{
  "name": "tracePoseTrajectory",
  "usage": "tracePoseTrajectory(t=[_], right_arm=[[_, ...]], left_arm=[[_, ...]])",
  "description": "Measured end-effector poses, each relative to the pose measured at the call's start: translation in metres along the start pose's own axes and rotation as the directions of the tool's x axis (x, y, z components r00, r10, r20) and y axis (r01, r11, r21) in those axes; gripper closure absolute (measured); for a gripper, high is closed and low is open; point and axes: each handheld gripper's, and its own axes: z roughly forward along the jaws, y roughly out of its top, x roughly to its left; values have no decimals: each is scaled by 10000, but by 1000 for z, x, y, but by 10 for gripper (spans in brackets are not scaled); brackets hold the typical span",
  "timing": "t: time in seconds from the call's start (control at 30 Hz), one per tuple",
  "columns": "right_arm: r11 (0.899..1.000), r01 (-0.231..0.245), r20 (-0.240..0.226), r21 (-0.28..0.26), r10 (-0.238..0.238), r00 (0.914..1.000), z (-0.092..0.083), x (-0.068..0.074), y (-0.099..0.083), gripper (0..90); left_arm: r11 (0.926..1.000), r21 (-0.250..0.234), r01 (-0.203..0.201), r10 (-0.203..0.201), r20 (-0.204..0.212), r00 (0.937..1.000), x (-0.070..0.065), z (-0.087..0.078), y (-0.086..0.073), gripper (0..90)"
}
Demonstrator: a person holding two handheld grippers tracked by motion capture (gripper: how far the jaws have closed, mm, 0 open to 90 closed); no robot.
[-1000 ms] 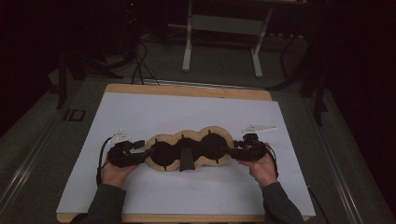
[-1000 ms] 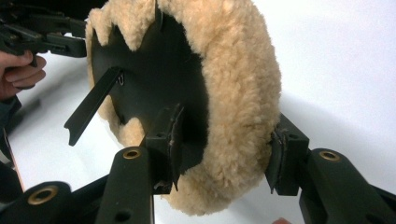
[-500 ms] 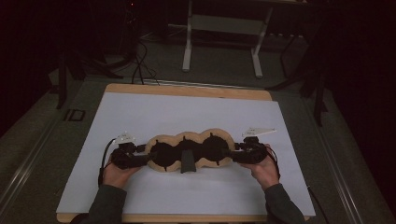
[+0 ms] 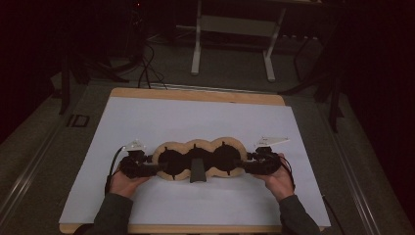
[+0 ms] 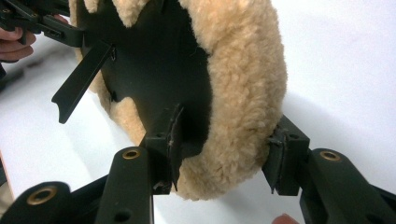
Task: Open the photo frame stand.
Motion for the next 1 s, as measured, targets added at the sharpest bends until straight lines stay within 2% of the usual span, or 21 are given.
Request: tracePoseTrajectory(t=[0.2, 0.8, 1.0], right_arm=[[10000, -7, 58, 20, 7, 10000, 0, 1, -1, 524], [9992, 65, 421, 403, -82, 9991, 6, -1, -4, 487], [9988, 147, 573, 475, -175, 9982, 8, 0, -2, 483]], left_arm=[[9991, 5, -436, 436, -256, 9987, -3, -2, 0, 440], [9948, -141, -1007, 997, -585, 9933, -7, -9, 4, 525], [9918, -247, -1254, 1228, -870, 9886, -9, -12, 5, 534]])
